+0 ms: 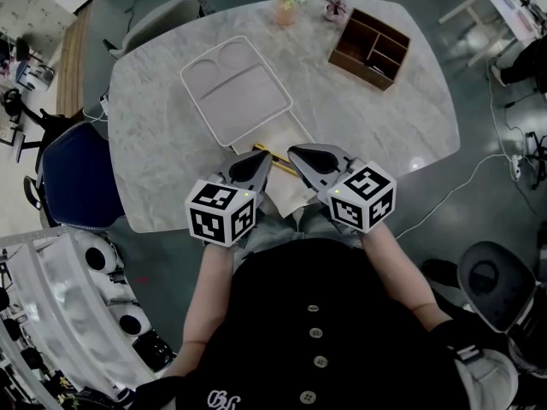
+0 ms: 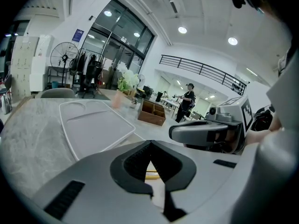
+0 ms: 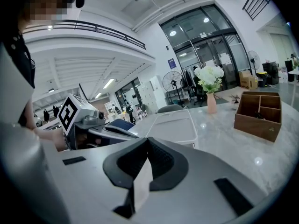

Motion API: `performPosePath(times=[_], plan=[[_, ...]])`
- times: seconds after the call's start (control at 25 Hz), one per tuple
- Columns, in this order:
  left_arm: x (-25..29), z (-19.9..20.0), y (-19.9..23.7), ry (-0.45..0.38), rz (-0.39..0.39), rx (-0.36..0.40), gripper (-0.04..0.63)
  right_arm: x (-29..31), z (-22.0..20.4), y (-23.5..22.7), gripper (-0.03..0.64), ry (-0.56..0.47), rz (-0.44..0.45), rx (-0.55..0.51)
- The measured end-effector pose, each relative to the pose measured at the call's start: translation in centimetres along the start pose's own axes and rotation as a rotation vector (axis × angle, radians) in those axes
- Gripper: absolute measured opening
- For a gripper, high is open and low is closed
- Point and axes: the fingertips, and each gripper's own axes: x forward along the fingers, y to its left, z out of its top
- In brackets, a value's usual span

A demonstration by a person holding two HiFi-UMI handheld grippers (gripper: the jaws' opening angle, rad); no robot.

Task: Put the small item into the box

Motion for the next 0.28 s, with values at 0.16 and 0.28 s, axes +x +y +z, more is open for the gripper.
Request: performPosePath(times=[0.16, 0.28], plan=[[-0.02, -0.27, -0.12, 0.012, -0.013, 0.002, 0.017, 0.16, -0.12, 0.31, 0.003, 0.003, 0.007, 0.001], [-0.15, -0.46, -0.10, 0.018, -0.024, 0.000, 0.017, 0.33, -0.25, 0.56, 0.003, 0.010, 0.010, 0.000]])
